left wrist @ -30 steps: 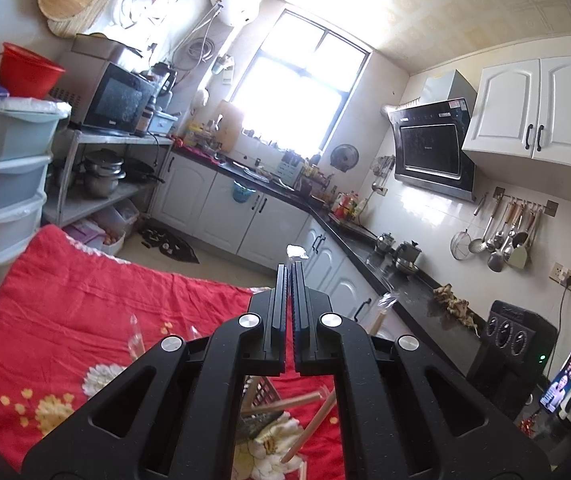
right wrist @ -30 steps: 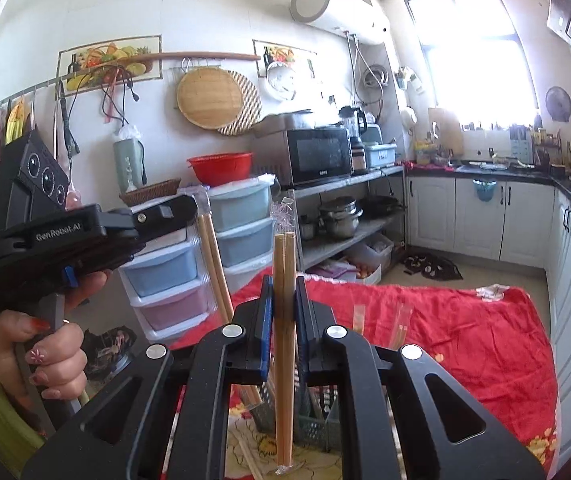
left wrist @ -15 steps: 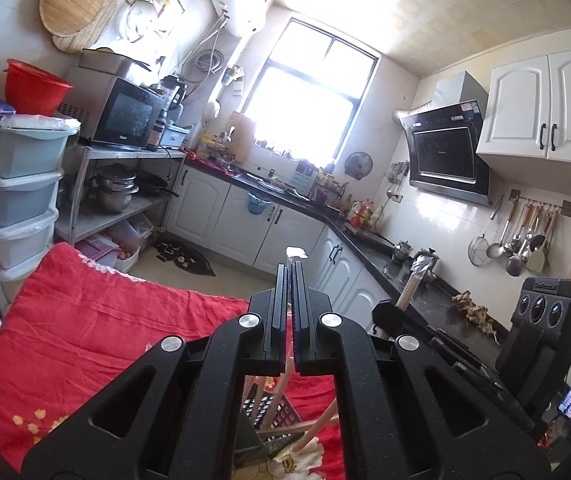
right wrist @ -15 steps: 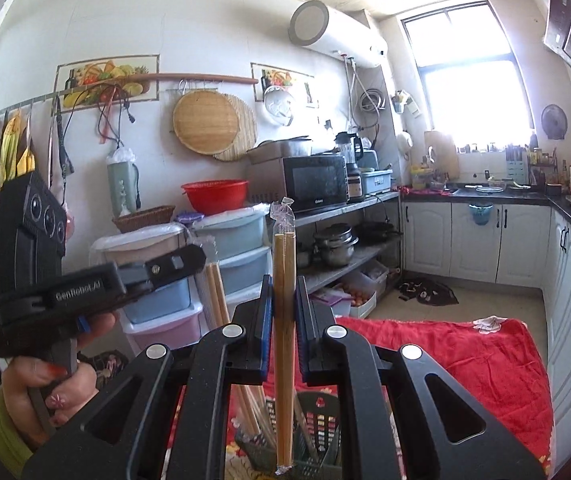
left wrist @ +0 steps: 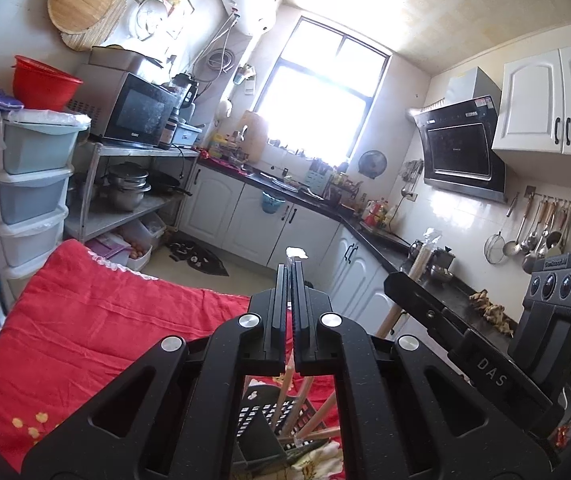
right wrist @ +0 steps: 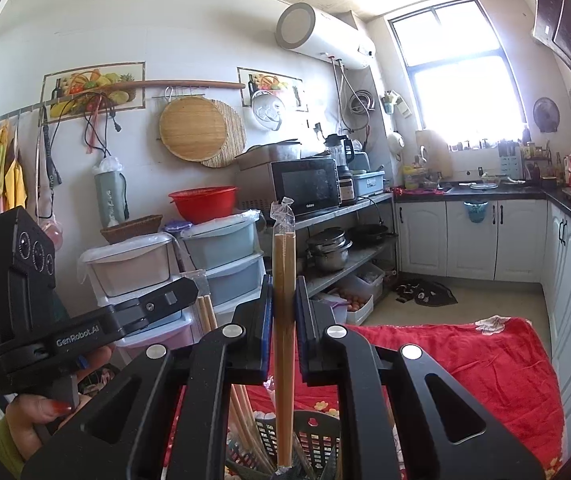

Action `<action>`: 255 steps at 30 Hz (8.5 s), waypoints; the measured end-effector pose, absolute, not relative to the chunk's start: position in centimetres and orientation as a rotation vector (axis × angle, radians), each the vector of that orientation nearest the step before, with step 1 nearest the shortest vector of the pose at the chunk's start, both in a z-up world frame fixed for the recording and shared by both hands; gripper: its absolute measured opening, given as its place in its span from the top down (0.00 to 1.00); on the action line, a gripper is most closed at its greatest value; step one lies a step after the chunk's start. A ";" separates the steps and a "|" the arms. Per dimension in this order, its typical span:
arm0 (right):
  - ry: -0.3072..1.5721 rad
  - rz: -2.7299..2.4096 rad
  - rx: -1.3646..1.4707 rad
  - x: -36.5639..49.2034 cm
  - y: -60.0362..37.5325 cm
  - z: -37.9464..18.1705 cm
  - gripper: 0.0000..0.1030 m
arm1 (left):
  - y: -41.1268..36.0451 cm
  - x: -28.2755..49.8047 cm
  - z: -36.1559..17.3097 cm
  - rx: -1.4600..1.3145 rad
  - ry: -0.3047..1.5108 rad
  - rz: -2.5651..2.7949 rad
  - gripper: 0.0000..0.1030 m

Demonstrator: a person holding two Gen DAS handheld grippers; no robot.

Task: Organize utensils
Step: 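Lower the right tool's chopstick into the caddy while the left tool lowers its own, then open the right tool to release its chopstick while the left tool releases its own, then pull both open tools back from the caddy toward the chopstick pile, then close the right tool on a wrapped chopstick while the left tool grasps one too, then lift the right tool's chopstick above the caddy while the left tool carries its chopstick there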

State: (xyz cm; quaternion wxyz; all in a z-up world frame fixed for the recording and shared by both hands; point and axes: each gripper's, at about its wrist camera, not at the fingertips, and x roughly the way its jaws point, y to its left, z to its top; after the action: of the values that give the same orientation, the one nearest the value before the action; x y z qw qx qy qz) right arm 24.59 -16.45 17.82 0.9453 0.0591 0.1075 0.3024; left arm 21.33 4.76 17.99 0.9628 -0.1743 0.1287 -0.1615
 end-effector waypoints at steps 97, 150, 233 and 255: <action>0.559 0.507 0.032 17.7 -20.1 3.5 0.38 | 7.1 14.6 3.5 -0.376 0.546 -0.141 0.10; 1.006 0.365 0.135 18.9 -24.6 -8.0 0.57 | 7.4 19.7 -8.0 -0.618 0.906 -0.200 0.57; 0.201 0.656 0.050 19.7 -17.3 15.3 0.94 | 7.4 15.6 17.1 -0.442 0.311 -0.365 0.97; 0.006 0.637 0.021 22.9 -14.7 17.1 0.94 | 9.0 18.6 18.2 -0.409 0.234 -0.214 0.97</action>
State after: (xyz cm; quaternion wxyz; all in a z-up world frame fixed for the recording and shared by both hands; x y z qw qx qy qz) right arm 22.86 -14.71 17.12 0.9497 0.0103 0.0030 0.3131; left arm 18.62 9.01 18.24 0.9667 -0.2024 0.1155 -0.1059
